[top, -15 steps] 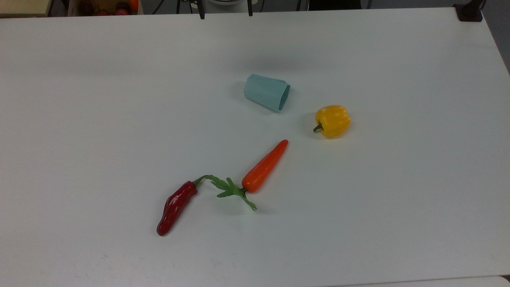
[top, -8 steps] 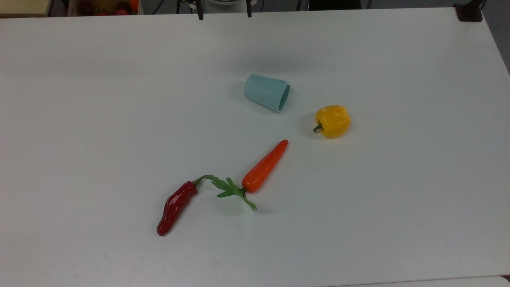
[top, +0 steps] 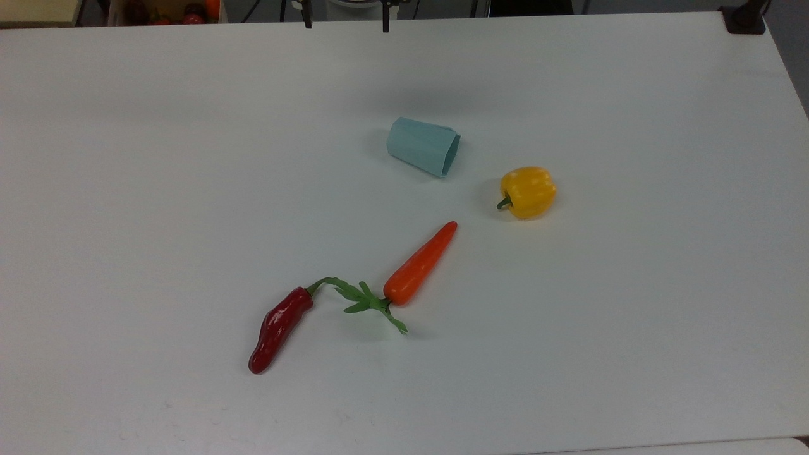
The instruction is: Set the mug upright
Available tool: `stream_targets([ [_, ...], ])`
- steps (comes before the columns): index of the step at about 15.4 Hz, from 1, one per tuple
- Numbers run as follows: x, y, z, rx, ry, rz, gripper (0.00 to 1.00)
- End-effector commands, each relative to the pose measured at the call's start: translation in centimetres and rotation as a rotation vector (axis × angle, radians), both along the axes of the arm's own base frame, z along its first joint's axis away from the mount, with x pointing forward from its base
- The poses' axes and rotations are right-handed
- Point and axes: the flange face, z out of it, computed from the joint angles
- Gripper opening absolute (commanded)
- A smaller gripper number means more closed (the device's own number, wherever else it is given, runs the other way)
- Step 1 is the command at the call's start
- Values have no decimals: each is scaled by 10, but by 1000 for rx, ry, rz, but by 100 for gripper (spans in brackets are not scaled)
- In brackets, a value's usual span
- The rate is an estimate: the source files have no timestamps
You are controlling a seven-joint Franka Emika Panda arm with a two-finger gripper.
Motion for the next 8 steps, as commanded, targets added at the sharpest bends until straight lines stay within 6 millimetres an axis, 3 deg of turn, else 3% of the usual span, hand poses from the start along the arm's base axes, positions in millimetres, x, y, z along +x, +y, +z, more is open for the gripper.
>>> stream_targets([
  [1,-10,26,-3,-63,-28,-102,100],
  [5,-9,53,-21,-96,4,-135,100],
  [8,-4,79,-48,-123,38,-130,100],
])
